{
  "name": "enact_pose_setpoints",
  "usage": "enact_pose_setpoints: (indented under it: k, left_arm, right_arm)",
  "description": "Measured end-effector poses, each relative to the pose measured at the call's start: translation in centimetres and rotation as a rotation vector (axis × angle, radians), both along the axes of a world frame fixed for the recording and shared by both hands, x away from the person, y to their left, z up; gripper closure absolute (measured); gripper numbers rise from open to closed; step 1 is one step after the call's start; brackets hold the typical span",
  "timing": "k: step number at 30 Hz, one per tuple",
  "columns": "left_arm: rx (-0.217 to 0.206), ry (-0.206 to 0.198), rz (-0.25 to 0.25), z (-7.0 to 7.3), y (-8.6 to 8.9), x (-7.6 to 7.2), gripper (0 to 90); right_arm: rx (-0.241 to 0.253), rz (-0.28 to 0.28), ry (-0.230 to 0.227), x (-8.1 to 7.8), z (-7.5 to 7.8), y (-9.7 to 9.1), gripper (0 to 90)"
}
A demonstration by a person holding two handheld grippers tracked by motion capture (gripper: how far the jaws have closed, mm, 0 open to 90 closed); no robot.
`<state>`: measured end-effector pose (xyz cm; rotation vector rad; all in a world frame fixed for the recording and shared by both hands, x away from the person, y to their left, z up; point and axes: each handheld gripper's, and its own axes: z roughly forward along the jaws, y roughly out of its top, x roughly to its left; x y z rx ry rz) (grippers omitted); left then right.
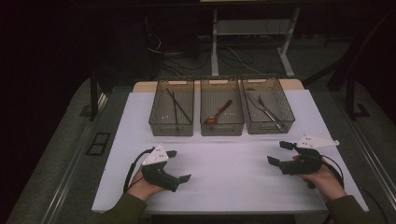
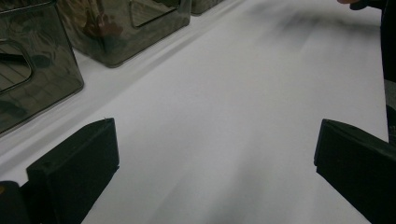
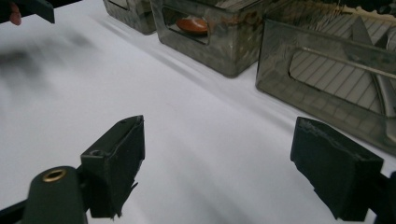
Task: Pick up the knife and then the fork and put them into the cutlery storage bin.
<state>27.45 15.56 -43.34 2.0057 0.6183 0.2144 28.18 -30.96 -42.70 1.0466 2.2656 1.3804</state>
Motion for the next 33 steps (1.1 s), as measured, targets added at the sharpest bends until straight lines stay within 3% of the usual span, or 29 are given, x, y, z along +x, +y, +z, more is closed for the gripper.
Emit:
enact_pose_setpoints:
  k: [4,12,23,33]
  left_arm:
    - [0.007,0.0,-0.004,0.0,0.0,0.0,0.0]
    - [0.008,0.001,-0.005,0.0,0.0,0.0,0.0]
    - [0.013,0.001,-0.009,-0.1,-0.1,-0.1,0.0]
    - [0.015,0.002,-0.009,-0.1,-0.2,-0.2,0.0]
  right_arm:
    - [0.002,0.001,0.023,-0.7,-0.5,-0.3,17.0]
    - [0.008,-0.004,0.018,-1.8,-0.9,0.1,15.2]
    - [-0.041,0.02,0.026,-1.9,-1.7,0.8,11.1]
    - [-0.04,0.024,0.018,-1.9,-1.7,0.9,11.1]
